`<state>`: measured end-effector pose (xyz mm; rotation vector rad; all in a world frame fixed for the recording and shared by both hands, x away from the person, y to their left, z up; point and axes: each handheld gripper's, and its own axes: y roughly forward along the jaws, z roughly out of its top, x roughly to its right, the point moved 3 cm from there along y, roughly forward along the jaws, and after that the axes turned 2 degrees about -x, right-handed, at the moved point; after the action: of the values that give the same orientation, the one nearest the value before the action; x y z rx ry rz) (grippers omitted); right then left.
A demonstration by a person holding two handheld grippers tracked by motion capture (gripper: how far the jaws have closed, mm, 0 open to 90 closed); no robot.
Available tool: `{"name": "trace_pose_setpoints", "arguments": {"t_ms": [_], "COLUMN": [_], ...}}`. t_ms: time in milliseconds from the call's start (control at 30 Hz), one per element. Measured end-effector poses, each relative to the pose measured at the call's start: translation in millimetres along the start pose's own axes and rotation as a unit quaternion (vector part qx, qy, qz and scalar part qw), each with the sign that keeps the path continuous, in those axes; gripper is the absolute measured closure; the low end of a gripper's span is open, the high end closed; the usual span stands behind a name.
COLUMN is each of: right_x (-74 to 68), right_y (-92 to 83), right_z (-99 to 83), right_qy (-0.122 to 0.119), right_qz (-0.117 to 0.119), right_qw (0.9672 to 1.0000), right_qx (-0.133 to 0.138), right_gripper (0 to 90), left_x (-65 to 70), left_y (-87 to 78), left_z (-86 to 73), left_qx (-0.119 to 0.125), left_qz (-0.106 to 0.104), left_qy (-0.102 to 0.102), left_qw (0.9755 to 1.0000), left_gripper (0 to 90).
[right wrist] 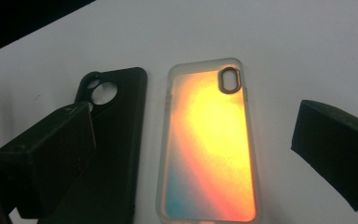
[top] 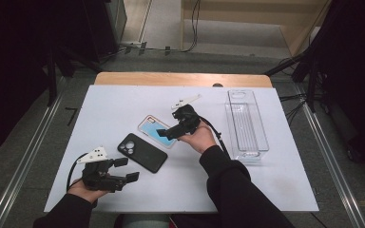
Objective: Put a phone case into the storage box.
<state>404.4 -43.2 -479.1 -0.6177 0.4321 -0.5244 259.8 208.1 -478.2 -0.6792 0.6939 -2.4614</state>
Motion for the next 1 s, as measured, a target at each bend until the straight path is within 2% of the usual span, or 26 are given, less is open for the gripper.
{"name": "trace_pose_setpoints", "arguments": {"t_ms": [67, 100, 200, 400, 633, 1000], "right_x": [0.4, 0.5, 1.7, 0.8, 0.1, 1.8], "right_y": [1.6, 2.2, 4.3, 13.1, 20.3, 30.6], "right_z": [-0.1, 0.1, 1.2, 2.2, 3.6, -0.9], "right_qy": [-0.005, -0.005, 0.005, 0.011, 0.015, 0.013], "right_qz": [-0.003, -0.007, -0.013, -0.020, -0.026, -0.035], "right_qw": [1.0000, 1.0000, 0.9998, 0.9997, 0.9995, 0.9993], "right_qx": [0.003, 0.005, 0.014, -0.002, 0.003, -0.005], "right_gripper": [0.7, 4.4, 4.8, 4.8, 4.8, 4.8], "left_x": [-0.3, -0.4, -0.2, -0.4, -0.2, -0.4], "left_y": [-0.2, -0.2, 0.2, 0.0, -0.2, -0.5], "left_z": [-0.1, -0.1, 0.0, 0.0, -0.1, -0.2], "left_qx": [0.001, 0.001, 0.000, -0.001, 0.000, 0.000], "left_qz": [0.001, 0.001, -0.001, 0.000, 0.000, 0.001], "left_qy": [-0.001, -0.001, -0.001, -0.001, -0.001, -0.001], "left_qw": [1.0000, 1.0000, 1.0000, 1.0000, 1.0000, 1.0000], "left_gripper": [21.3, 21.3, 21.3, 21.3, 21.3, 21.3]}}
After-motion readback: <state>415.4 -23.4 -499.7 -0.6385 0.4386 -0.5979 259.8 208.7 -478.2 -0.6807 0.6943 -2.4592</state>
